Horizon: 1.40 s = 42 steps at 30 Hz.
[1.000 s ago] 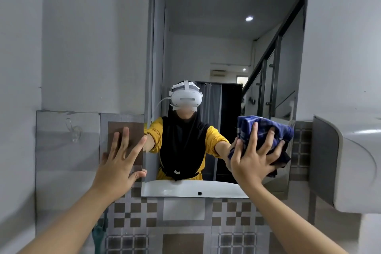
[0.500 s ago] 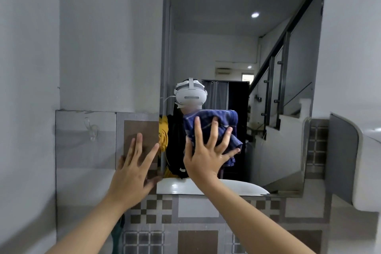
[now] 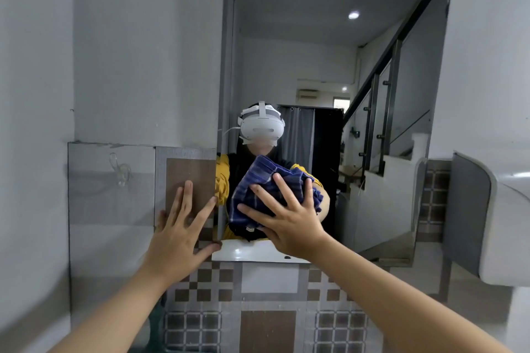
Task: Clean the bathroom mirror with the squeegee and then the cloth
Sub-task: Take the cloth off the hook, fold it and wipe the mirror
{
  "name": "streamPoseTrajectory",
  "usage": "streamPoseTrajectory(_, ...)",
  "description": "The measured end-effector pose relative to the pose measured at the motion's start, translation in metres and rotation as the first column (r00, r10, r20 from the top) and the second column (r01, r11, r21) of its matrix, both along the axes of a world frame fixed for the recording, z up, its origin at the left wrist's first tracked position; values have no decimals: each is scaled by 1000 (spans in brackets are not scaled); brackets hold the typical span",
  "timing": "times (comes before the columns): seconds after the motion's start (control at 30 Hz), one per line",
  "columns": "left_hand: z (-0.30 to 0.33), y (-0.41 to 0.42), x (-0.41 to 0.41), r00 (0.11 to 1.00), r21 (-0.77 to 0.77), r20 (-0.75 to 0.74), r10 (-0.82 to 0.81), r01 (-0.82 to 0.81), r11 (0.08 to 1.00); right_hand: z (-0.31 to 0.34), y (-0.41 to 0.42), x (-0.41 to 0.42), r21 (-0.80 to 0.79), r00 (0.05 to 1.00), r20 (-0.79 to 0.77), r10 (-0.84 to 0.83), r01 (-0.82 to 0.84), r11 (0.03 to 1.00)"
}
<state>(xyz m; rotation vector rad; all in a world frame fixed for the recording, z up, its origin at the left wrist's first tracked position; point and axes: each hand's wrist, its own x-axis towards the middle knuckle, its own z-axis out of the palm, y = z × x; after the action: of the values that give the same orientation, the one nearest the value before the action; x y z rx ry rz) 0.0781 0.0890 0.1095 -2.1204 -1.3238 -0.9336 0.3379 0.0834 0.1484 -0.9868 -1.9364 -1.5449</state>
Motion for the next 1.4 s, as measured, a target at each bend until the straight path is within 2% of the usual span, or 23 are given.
streamPoseTrajectory(0.2, -2, 2, 2, 1000, 0, 19, 5, -5, 1000, 3, -10, 69, 41, 997, -30, -65, 66, 997)
streamPoseTrajectory(0.33, -2, 2, 2, 1000, -6, 15, 10, -10, 1000, 5, -15, 112, 89, 977, -189, -103, 122, 989)
streamPoseTrajectory(0.43, -2, 1, 3, 1000, -2, 22, 6, -5, 1000, 2, -18, 139, 31, 922, -363, -135, 157, 987)
streamPoseTrajectory(0.5, -1, 0, 3, 1000, -3, 27, 8, -7, 1000, -2, -24, 148, -56, 844, -517, -142, 132, 990)
streamPoseTrajectory(0.63, 0, -1, 4, 1000, -9, 28, 9, -8, 1000, -20, -31, 148, -167, 589, -787, -183, 82, 982)
streamPoseTrajectory(0.8, 1, -2, 5, 999, -28, 43, 8, -7, 1000, -42, -26, 112, -163, 290, -944, -158, 6, 987)
streamPoseTrajectory(0.87, 0, -2, 5, 998, -46, 56, 4, -1, 999, -48, -23, 89, -159, 247, -957, -153, -4, 987)
streamPoseTrajectory(1.0, 1, -1, 3, 997, -72, 74, -24, 29, 997, -55, -14, 36, -161, 321, -935, -153, 3, 987)
streamPoseTrajectory(1.2, 5, -6, -4, 999, -104, 15, -30, 31, 994, -50, -2, -34, -120, 457, -882, -113, 12, 993)
streamPoseTrajectory(1.3, 4, -8, -2, 1000, -102, 14, -23, 25, 994, -53, 5, -55, -74, 635, -770, -63, 10, 997)
streamPoseTrajectory(1.4, 4, -6, -3, 999, -109, 23, -30, 32, 994, -60, 10, -49, 6, 850, -527, -7, 12, 1000)
